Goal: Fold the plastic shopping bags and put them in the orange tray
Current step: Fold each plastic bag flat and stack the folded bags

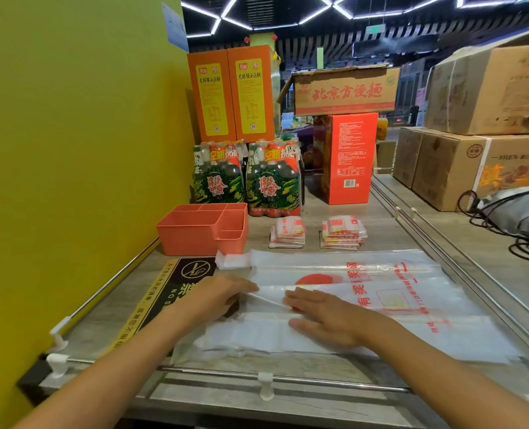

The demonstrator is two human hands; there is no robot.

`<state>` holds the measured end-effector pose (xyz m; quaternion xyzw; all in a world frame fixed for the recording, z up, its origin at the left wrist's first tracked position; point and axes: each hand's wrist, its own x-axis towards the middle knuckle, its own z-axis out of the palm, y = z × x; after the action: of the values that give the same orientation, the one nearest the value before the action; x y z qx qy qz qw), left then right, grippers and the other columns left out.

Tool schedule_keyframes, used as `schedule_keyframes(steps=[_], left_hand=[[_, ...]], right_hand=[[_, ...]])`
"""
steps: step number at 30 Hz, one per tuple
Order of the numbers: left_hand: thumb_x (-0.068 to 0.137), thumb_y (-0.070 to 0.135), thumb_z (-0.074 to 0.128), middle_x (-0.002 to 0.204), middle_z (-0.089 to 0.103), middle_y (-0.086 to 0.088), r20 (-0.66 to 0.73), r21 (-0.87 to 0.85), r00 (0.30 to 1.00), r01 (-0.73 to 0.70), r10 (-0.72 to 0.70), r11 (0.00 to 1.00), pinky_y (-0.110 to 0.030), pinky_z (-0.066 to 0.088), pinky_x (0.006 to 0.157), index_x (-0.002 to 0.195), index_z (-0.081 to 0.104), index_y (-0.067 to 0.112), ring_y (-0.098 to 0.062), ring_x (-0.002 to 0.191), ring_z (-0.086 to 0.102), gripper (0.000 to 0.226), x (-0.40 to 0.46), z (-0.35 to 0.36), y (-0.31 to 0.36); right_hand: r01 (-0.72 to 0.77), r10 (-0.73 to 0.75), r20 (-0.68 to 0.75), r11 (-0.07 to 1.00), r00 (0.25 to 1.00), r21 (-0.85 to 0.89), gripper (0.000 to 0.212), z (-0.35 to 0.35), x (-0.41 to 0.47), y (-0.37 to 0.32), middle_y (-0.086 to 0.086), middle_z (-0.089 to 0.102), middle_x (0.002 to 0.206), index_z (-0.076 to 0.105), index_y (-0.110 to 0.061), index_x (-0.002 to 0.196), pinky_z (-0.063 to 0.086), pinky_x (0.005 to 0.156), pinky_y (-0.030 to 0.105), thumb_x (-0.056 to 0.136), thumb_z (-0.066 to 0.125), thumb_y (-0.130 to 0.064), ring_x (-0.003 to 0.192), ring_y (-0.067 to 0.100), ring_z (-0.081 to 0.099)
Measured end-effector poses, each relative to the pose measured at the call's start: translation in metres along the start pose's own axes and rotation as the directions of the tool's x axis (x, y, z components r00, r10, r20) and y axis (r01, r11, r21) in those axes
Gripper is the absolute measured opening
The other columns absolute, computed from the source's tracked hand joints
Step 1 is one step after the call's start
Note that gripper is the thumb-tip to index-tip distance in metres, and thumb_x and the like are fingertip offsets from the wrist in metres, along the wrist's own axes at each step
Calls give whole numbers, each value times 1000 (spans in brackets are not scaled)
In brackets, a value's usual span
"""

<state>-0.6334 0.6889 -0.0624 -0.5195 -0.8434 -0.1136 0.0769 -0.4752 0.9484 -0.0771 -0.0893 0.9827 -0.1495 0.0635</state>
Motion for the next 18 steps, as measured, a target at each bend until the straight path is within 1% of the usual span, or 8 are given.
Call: schedule_keyframes(steps=[3,5,7,10,14,15,16,18], left_hand=[[93,3,62,141,59,14,22,52,999,45,-46,998,-24,44,107,136,60,35,-8,128,56,54,-11,-2,-22],[92,0,60,143,57,15,41,86,996,82,-85,993,-25,42,110,136,61,34,-7,132,52,55,-18,-7,-34],[92,-2,58,145,54,14,-7,86,993,117,-117,989,-25,40,111,137,61,33,-8,136,49,57,-23,-11,-41],[93,-2,59,148,51,12,-119,-10,979,164,-164,986,-24,33,114,137,62,30,-9,139,44,54,-21,-13,-40],[90,-11,52,147,52,9,-206,-248,956,155,-209,956,-36,30,120,127,68,24,-10,140,41,54,2,-10,-22],[88,-14,49,146,52,10,-196,-306,956,151,-217,940,-35,30,120,124,70,24,-8,139,41,56,8,-8,-16],[87,-16,46,145,51,10,-175,-345,960,149,-220,927,-29,28,120,122,70,23,-6,139,40,58,13,-6,-9],[87,-16,43,147,50,10,-108,-380,972,151,-206,912,-10,22,113,121,70,23,-2,138,38,58,21,-2,5]], right_hand=[[-7,8,5,1000,1000,-13,67,2,-3,3,-23,7,166,16,-42,158,10,126,42,99,24,-71,153,5,6],[-8,8,12,1000,1000,-18,66,1,-5,1,-22,5,166,15,-41,159,8,127,41,100,25,-70,153,5,4],[-10,10,18,1000,1000,-24,66,2,-5,-1,-21,4,166,14,-40,159,6,127,40,100,25,-69,154,5,2],[-11,12,26,1000,1000,-29,66,1,-5,-5,-19,3,167,14,-38,160,4,127,38,101,25,-67,154,5,1],[-9,10,30,999,999,-40,67,1,-6,-7,-18,1,167,13,-38,160,1,126,36,101,25,-67,154,5,-1],[-10,11,32,999,999,-40,67,2,-6,-7,-18,1,167,12,-38,160,1,126,35,101,25,-67,154,6,-1],[-12,13,35,999,999,-38,67,2,-6,-7,-18,0,167,12,-38,160,0,125,34,101,25,-67,154,6,-1],[-20,21,40,999,999,-35,67,1,-6,-9,-17,0,167,12,-37,160,-1,124,33,101,25,-66,154,7,-2]])
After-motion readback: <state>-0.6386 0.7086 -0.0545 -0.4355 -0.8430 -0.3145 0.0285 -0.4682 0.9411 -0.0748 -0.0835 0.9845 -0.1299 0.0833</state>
